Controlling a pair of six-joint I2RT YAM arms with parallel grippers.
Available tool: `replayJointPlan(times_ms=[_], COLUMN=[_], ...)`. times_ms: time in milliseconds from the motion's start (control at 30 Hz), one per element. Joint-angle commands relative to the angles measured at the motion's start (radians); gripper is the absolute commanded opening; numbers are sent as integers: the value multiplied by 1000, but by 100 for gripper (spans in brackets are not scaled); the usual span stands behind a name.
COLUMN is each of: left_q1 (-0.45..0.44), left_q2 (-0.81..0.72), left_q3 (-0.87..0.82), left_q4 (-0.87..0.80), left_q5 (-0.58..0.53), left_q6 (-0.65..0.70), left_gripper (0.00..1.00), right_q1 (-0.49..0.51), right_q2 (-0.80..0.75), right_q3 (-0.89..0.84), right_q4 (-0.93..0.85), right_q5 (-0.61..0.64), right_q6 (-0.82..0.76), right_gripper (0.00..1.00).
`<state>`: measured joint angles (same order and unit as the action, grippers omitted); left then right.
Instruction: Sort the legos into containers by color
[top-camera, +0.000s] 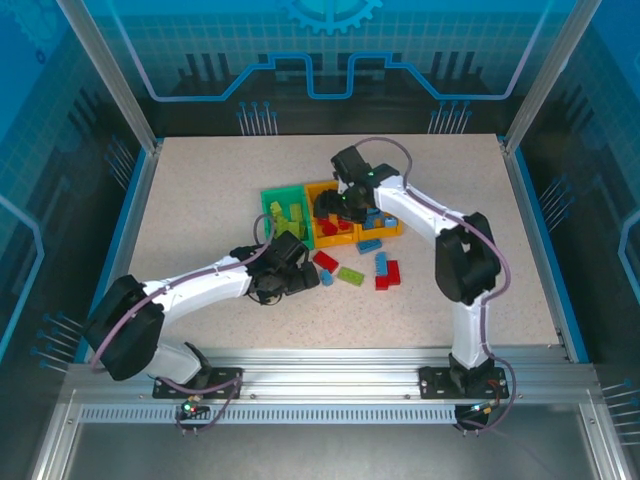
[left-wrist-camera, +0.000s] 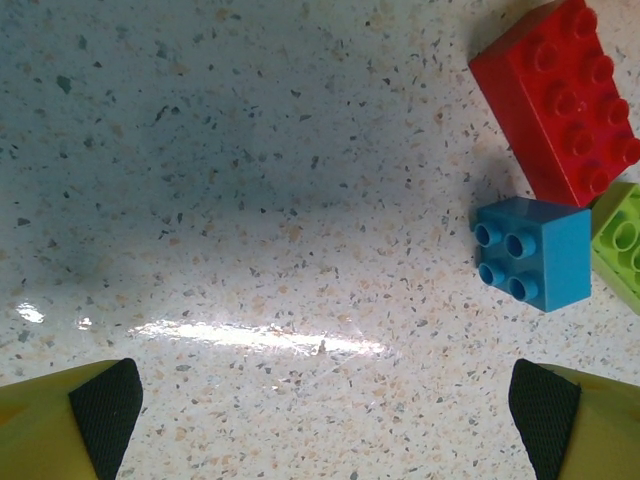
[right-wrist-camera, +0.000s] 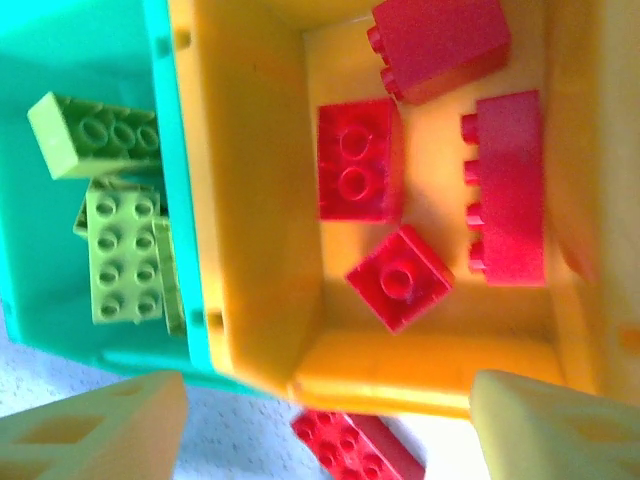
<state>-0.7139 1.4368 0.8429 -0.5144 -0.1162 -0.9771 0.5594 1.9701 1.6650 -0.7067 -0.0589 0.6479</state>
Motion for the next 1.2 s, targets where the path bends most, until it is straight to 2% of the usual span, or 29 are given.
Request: replayJointPlan(times_ms=[0,67,167,233,433,1000,1167], left_q1=[-6,-8,-7,-7,-8,-7,-8], left_q2=[5,10,22,32,35,20,26], left_q3=[23,22,23,29,30,-4,-5], left_q4=[19,24,28,30,30,30,34], left_q5=[-17,-17,-16,-12,-15,-17,-16], left_q6=[-31,-30,-28,-28,-29,-37,-40], left_gripper=[99,99,99,99,99,99,99], right_q1=[8,-3,-38,-52,-55,-43,-22], right_q2=[-166,-239,-293,-299,-266,-116,-104], right_q3=[-148,-255,-350,-374,-429,-419,-400], right_q4=[-5,-1,-10,-36,-89,-87,-87], right_q5=[127,182,177,186,226,232,234], right_q6=[-87,-118,-145,-158,-150,-147,-155], right_gripper=[69,63,60,57,57,51,36])
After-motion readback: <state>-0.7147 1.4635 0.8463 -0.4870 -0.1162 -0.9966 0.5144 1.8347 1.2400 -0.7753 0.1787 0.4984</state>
